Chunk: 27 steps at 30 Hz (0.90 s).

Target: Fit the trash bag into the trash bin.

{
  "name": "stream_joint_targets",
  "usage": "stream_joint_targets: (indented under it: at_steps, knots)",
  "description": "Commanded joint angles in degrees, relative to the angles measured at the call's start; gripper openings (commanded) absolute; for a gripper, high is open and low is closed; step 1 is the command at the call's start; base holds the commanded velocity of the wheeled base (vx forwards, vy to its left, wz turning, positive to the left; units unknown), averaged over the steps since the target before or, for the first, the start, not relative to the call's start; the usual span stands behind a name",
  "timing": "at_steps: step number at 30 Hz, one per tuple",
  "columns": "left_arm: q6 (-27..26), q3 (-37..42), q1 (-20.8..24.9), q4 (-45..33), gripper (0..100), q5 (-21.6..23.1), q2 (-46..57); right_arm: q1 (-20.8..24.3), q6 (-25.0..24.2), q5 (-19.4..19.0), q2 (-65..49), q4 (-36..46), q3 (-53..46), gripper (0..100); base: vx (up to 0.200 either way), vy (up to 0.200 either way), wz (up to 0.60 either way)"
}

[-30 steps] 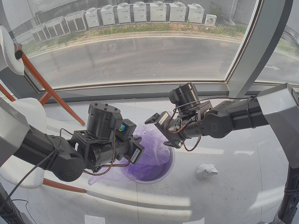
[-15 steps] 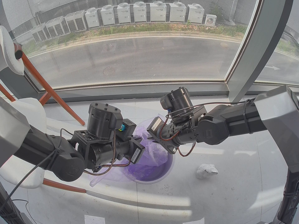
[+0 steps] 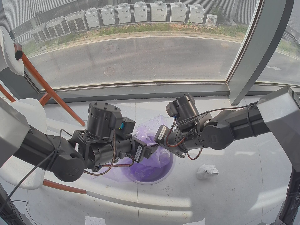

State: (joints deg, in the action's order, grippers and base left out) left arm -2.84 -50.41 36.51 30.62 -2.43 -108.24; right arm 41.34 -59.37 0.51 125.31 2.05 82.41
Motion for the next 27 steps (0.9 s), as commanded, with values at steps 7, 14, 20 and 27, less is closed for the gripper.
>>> stream_joint_targets:
  at_steps: [7,14,20,27]
  knots:
    - [5.6,-0.8,-3.6,0.7,100,0.4,1.5,2.8,5.7,0.2,-5.5,-0.7,-10.3,0,0.0,0.0,0.0]
    - [7.2,-1.3,-3.7,0.8,100,0.4,0.7,4.9,6.7,0.3,-6.0,-9.1,-15.9,0,0.0,0.0,0.0]
    - [7.1,-1.5,-3.6,0.8,100,0.4,-1.1,5.5,7.9,0.5,-6.1,-11.1,-17.8,0,0.0,0.0,0.0]
    - [6.8,-0.4,-3.8,0.7,100,0.2,-1.7,5.3,8.0,0.5,-6.7,-11.3,-17.7,0,0.0,0.0,0.0]
